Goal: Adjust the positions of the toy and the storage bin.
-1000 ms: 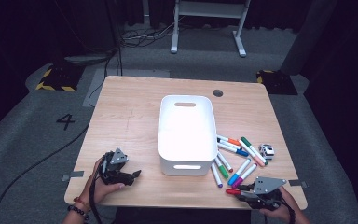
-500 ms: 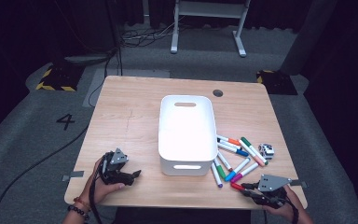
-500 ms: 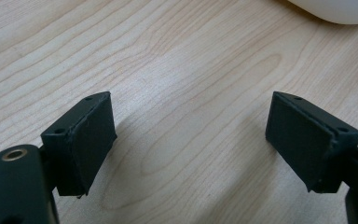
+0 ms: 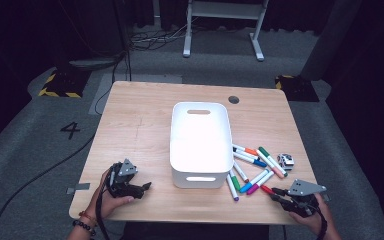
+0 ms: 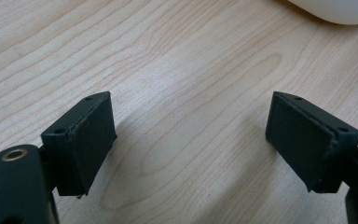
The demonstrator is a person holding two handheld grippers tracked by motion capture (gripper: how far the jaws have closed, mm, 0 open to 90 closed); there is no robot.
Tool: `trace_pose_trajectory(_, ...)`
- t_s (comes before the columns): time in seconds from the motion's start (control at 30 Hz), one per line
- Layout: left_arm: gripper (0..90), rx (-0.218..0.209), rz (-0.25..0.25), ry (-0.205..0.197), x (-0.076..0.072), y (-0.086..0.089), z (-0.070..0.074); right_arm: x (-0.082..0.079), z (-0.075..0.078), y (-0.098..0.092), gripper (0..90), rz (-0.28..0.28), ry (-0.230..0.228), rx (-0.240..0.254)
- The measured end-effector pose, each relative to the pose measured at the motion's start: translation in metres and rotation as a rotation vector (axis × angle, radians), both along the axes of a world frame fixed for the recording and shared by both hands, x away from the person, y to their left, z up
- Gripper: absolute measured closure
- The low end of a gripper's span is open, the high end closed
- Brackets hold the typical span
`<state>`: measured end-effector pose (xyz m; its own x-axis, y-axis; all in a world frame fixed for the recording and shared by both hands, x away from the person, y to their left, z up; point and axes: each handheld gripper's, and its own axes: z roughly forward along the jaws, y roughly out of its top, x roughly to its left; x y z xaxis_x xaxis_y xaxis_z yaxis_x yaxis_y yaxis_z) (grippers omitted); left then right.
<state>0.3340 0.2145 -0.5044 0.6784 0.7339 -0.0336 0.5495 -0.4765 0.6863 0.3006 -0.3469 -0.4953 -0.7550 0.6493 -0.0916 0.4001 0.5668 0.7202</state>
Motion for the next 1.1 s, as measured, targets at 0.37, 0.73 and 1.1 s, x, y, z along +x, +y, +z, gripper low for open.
trace_pose_trajectory(0.37, 15.9, -0.001, 0.000, 0.000, 0.000, 0.000, 0.000, 0.012, -0.002, -0.003, 74.5, -0.142, -0.014, 0.020)
trace_pose_trajectory(0.73, 15.8, 0.012, -0.002, -0.003, 0.001, 0.000, 0.001, 0.017, -0.002, 0.001, 74.7, -0.152, -0.017, 0.021)
trace_pose_trajectory(1.1, 15.7, 0.012, -0.012, -0.005, 0.003, -0.001, 0.001, 0.024, -0.001, -0.004, 71.2, -0.145, 0.063, 0.076)
